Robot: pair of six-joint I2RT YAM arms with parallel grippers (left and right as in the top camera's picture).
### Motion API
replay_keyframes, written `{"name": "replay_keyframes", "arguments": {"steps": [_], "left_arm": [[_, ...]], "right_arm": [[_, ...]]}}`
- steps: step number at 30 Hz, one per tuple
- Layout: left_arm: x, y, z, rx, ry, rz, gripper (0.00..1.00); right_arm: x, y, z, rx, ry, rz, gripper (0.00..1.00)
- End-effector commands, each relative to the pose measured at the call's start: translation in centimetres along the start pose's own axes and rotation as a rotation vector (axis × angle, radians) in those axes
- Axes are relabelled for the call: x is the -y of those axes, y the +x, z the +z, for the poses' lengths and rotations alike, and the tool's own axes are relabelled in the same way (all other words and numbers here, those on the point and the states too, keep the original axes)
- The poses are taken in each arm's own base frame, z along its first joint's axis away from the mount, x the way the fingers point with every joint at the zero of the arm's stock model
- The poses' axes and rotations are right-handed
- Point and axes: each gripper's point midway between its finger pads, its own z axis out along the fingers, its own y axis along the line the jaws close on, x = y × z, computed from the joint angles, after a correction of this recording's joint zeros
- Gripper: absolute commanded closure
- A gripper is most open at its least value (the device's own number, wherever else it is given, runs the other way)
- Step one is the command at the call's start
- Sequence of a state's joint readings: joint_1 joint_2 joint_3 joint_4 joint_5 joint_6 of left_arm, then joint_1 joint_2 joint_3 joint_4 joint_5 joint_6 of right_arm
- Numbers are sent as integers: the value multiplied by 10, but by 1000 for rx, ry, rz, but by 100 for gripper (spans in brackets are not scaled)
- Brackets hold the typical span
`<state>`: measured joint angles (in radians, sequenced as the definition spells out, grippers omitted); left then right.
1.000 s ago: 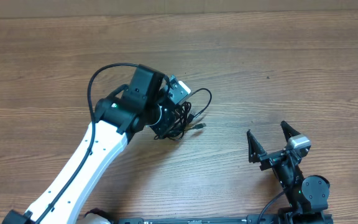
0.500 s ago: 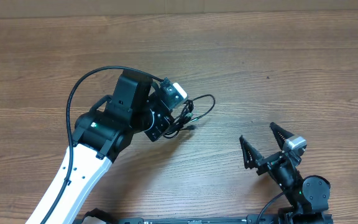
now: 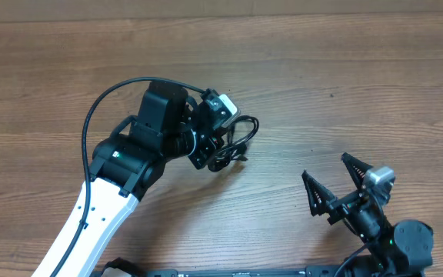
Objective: Untangle cables
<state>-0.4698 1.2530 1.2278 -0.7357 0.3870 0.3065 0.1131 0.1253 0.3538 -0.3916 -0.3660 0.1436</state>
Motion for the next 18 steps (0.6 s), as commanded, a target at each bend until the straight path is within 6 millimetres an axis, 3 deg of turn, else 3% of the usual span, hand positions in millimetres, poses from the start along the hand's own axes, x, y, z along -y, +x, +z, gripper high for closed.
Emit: {"name": "replay_keyframes", "arguments": {"steps": [1, 10, 14, 18], "left_arm": [[18, -29, -14, 114, 90, -1, 96], [18, -46, -19, 180, 105, -99, 96], [17, -70, -29, 276, 115, -154, 96], [15, -81, -33, 321, 119, -207, 96]], "right_arm": [[1, -8, 8, -67, 13, 5, 0], [-10, 0, 50, -307, -116, 119, 0], [-17, 4, 59, -343, -183, 144, 0], [-34, -6, 61, -313, -300, 133, 0]]}}
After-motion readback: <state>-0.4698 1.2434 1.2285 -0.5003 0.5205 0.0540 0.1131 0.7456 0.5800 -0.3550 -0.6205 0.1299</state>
